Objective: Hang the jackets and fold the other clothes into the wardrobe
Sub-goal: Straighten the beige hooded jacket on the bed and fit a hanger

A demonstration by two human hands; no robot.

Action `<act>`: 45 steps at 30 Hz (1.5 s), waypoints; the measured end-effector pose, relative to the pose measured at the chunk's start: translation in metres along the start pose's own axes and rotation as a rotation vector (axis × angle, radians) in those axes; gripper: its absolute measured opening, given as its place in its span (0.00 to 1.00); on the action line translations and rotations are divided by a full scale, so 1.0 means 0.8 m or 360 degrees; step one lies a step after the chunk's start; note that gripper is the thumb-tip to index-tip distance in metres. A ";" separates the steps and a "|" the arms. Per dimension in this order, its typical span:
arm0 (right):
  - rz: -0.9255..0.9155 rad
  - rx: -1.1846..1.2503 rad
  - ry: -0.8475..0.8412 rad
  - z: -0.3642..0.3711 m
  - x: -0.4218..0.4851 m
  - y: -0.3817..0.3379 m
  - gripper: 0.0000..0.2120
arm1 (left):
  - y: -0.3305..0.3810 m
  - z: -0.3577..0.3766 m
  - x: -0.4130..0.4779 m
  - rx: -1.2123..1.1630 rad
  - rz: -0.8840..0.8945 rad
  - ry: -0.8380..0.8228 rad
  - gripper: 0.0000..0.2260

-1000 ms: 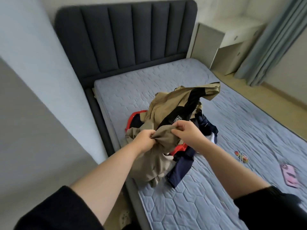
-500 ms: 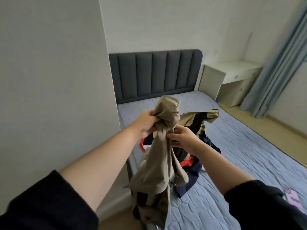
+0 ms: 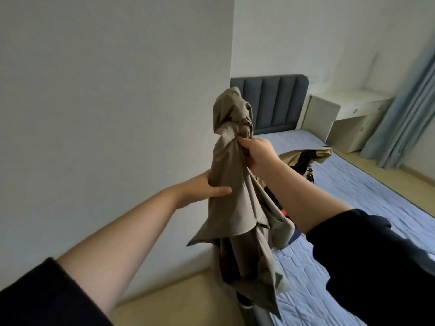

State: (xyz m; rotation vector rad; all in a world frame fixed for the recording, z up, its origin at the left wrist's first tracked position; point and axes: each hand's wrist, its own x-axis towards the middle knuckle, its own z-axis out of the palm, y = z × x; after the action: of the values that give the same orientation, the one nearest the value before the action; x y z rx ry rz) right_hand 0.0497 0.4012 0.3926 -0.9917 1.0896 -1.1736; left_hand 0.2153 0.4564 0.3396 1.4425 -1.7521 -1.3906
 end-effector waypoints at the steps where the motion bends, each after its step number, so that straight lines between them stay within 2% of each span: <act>1: 0.0010 0.0079 -0.0002 0.012 -0.012 -0.006 0.03 | -0.011 0.002 -0.020 0.0117 -0.0049 -0.0014 0.37; 4: 0.0022 0.0235 0.0073 0.031 -0.034 -0.026 0.03 | -0.040 0.005 -0.070 0.0263 -0.0258 0.0155 0.32; 6: 0.0047 0.0205 0.0163 0.036 -0.041 -0.036 0.03 | -0.053 0.004 -0.095 0.0273 -0.0357 0.0318 0.25; 9: 0.0082 0.0072 0.0213 0.037 -0.047 -0.033 0.05 | -0.058 -0.005 -0.125 0.0500 -0.0407 0.0558 0.12; 13: 0.0044 -0.0461 0.0011 0.037 -0.063 -0.006 0.12 | -0.039 -0.022 -0.145 0.0262 -0.0229 0.0859 0.08; 16: 0.0018 -0.0701 -0.0154 0.031 -0.073 0.021 0.11 | -0.008 -0.027 -0.145 0.0263 -0.0176 0.0936 0.05; 18: -0.0018 -0.1033 -0.0281 0.026 -0.077 0.030 0.10 | 0.013 -0.028 -0.141 0.0213 -0.0117 0.0979 0.07; 20: -0.0160 -0.1459 -0.0361 0.017 -0.078 0.033 0.11 | 0.032 -0.028 -0.137 0.0149 -0.0064 0.1036 0.06; 22: -0.0379 -0.1655 -0.0334 0.009 -0.079 0.029 0.10 | 0.052 -0.028 -0.136 0.0167 -0.0024 0.1059 0.05; 24: -0.0588 -0.1573 -0.0389 0.007 -0.082 0.020 0.04 | 0.066 -0.029 -0.135 0.0210 -0.0005 0.1052 0.07; 25: -0.0646 -0.1486 -0.0527 0.009 -0.085 0.013 0.09 | 0.073 -0.029 -0.135 0.0243 0.0006 0.1039 0.10; 27: -0.0514 -0.1338 -0.0898 0.020 -0.093 0.004 0.21 | 0.084 -0.025 -0.131 0.0361 0.0025 0.0966 0.13; 28: -0.0431 -0.1358 -0.1026 0.026 -0.097 0.002 0.22 | 0.090 -0.022 -0.129 0.0435 0.0029 0.0906 0.12; 29: -0.0386 -0.1416 -0.1078 0.032 -0.101 0.003 0.17 | 0.095 -0.020 -0.127 0.0501 0.0027 0.0850 0.11; 30: -0.0387 -0.1528 -0.1027 0.038 -0.104 0.005 0.09 | 0.098 -0.017 -0.125 0.0559 0.0018 0.0812 0.09; 31: -0.0441 -0.1622 -0.0950 0.042 -0.106 0.006 0.06 | 0.099 -0.017 -0.123 0.0612 0.0008 0.0790 0.06; 33: -0.0494 -0.1722 -0.0840 0.046 -0.107 0.012 0.13 | 0.097 -0.020 -0.124 0.0671 -0.0003 0.0761 0.04; 36: -0.0485 -0.1698 -0.0798 0.048 -0.107 0.020 0.13 | 0.085 -0.032 -0.130 0.0675 -0.0054 0.0639 0.05; 39: -0.0436 -0.1537 -0.0786 0.048 -0.106 0.023 0.07 | 0.065 -0.046 -0.134 0.0767 -0.0088 0.0563 0.10; 41: -0.0407 -0.1448 -0.0783 0.047 -0.107 0.023 0.05 | 0.045 -0.051 -0.133 0.0809 -0.0105 0.0604 0.12; 43: -0.0339 -0.1258 -0.0802 0.048 -0.108 0.023 0.05 | 0.023 -0.051 -0.131 0.0721 -0.0124 0.0711 0.10; 45: -0.0225 -0.0929 -0.0836 0.052 -0.109 0.024 0.04 | 0.003 -0.044 -0.126 0.0451 -0.0066 0.0847 0.05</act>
State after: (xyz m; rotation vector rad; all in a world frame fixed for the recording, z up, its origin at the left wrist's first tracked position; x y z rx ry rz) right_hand 0.0895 0.4914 0.3931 -1.7383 0.9516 -0.6343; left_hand 0.2771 0.5345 0.3780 1.8001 -1.6059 -0.6921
